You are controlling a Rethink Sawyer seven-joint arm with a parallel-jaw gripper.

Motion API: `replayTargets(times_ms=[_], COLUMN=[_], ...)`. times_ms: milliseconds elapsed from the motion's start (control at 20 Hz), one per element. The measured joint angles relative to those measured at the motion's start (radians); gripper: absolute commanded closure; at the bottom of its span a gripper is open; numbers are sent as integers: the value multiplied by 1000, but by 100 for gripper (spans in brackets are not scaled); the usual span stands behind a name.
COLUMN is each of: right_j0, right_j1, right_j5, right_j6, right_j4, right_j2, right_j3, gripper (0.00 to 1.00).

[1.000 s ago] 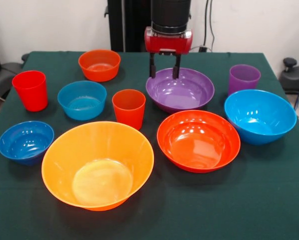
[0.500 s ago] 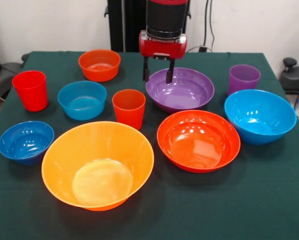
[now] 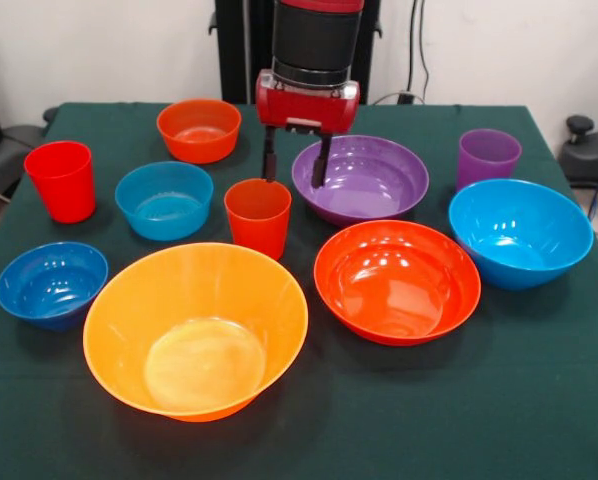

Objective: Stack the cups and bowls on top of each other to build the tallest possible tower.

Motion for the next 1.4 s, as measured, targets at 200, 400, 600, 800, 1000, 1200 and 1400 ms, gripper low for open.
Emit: replayTargets(times_ms=[200, 400, 600, 800, 1000, 1200, 1400], right_j0=[0, 0, -3, -11, -12, -12, -13], right_j1=[9, 19, 34, 51, 60, 71, 80], right_j5=[0, 0, 0, -7, -23, -42, -65], right_j6=[0, 0, 0, 0, 0, 0, 0], right_j4=[0, 0, 0, 0, 0, 0, 0], right_j2=[-5, -6, -5, -4, -5, -5, -5], right_j3=[-31, -43, -41, -31, -19, -5, 5], gripper=[0, 0, 0, 0, 0, 0, 0])
